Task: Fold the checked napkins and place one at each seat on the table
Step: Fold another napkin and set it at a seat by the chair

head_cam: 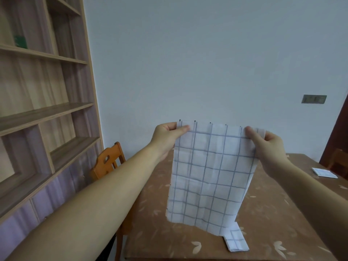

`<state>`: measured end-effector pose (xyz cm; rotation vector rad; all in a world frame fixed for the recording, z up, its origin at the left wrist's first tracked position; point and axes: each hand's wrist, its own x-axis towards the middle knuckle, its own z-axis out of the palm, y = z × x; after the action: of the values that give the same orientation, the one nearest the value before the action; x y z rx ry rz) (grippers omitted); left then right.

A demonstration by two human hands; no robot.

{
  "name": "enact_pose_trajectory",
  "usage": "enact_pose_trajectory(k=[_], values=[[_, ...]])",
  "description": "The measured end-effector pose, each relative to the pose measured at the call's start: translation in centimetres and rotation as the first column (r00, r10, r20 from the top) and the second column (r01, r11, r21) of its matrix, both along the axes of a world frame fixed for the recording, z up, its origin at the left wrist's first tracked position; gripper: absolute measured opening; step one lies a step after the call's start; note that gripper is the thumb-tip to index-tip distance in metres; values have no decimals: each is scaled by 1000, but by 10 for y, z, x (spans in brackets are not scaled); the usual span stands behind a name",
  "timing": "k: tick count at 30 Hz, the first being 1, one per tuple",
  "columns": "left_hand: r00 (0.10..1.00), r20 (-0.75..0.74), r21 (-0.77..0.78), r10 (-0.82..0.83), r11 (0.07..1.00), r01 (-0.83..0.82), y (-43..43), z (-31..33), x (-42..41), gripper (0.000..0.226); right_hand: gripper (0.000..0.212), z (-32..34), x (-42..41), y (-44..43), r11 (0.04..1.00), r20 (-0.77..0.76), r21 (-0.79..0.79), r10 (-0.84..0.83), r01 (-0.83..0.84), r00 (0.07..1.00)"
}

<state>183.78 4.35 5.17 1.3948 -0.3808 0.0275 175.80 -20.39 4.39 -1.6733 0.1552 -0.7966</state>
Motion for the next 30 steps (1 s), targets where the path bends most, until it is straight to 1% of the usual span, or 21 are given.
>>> enact_pose_trajectory(k=[2, 4, 9, 13, 18, 21, 22, 24, 25, 27, 29, 30], values=[[1000, 9, -17, 6, 1000, -6, -1, -3, 2, 3, 32, -1, -1, -3, 999, -25, 27, 26, -26, 999], [1000, 18, -18, 3, 1000, -2, -1, -4, 4, 6, 36, -3, -2, -7, 997, -26, 54, 51, -50, 998], [1000, 10, -30, 4, 1000, -3, -2, -5, 6, 11, 38, -1, -4, -6, 997, -40, 47, 71, -69, 997], [1000, -16, -51, 12, 999, -12, -4, -3, 6, 8, 39, -1, -5, -11, 993, -62, 48, 113, -110, 992], [999, -50, -120, -13, 993, 7, -10, -1, 6, 29, 40, 4, -4, -14, 987, -18, 56, 150, -149, 989], [999, -30, -139, -14, 990, 10, -11, 0, 6, 30, 37, 2, -2, -21, 981, -25, 69, 186, -184, 982], [1000, -21, -144, -19, 989, 16, -10, 0, 7, 35, 37, 2, -1, -22, 981, -27, 66, 182, -180, 983], [997, -26, -117, -78, 990, 75, -8, -2, 9, 43, 39, 4, -1, -24, 982, -34, 65, 178, -176, 983], [990, -38, -76, -133, 989, 130, -8, -4, 8, 39, 39, 4, 0, -27, 981, -36, 75, 184, -181, 982], [975, -63, 56, -214, 974, 218, -12, -12, 4, 24, 38, 9, -1, -30, 975, -32, 112, 199, -195, 979], [974, -62, 137, -217, 965, 223, -17, -21, 0, 7, 38, 13, -1, -35, 967, -34, 152, 210, -203, 977], [979, -53, 146, -195, 969, 201, -20, -24, -2, 5, 37, 13, -1, -37, 966, -36, 164, 211, -202, 977]])
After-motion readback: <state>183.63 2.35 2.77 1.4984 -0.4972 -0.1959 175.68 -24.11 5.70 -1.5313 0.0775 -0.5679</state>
